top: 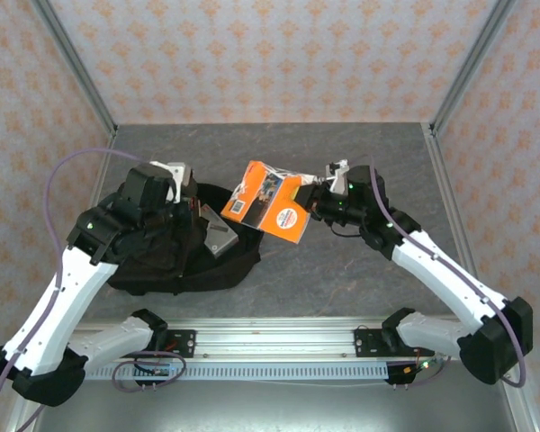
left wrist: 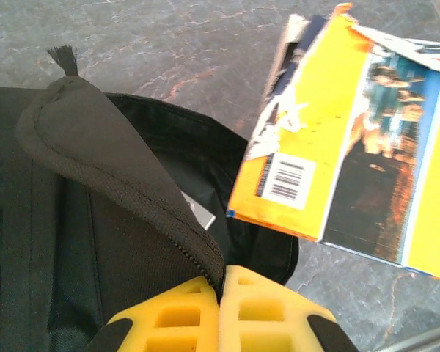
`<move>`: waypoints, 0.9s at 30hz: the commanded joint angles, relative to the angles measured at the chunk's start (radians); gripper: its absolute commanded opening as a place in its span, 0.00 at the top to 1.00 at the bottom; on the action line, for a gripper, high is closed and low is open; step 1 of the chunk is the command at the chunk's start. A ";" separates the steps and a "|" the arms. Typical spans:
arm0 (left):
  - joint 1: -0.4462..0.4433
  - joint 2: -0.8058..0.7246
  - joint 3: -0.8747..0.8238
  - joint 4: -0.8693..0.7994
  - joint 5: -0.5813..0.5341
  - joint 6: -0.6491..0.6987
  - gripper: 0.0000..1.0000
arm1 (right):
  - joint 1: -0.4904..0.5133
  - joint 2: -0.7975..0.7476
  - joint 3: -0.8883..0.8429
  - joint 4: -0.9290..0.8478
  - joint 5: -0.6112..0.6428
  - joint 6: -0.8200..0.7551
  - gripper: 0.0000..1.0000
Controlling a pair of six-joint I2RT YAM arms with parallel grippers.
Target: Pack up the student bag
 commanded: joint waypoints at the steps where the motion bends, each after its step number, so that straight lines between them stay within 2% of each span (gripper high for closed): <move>1: 0.005 -0.051 0.010 0.043 0.054 0.042 1.00 | 0.010 0.008 -0.026 0.192 -0.098 0.140 1.00; 9: 0.011 -0.085 0.032 0.038 0.064 0.043 1.00 | 0.126 0.048 -0.068 0.271 -0.084 0.130 1.00; 19: 0.014 -0.091 0.038 0.040 0.057 0.024 1.00 | 0.199 0.242 -0.070 0.393 -0.074 0.173 1.00; 27: 0.015 -0.094 0.032 0.050 0.057 0.015 1.00 | 0.240 0.389 0.011 0.414 -0.064 0.173 1.00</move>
